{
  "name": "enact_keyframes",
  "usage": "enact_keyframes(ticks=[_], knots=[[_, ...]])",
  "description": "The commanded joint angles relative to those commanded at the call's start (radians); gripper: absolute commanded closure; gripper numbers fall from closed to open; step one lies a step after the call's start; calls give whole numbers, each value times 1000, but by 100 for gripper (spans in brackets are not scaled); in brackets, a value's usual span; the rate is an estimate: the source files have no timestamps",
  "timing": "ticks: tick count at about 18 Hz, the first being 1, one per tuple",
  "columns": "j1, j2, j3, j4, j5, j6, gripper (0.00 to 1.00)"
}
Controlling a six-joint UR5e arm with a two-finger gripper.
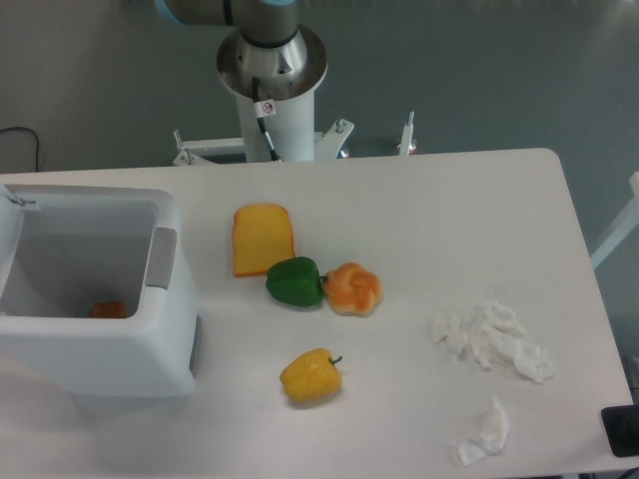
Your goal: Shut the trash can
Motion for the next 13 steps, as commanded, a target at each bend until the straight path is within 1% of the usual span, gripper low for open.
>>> enact_keyframes(ticks=[7,8,13], knots=[[3,-5,3,2,11,-2,0],[5,0,0,3,32,-2,0],[11,6,-9,2,210,-3,0]])
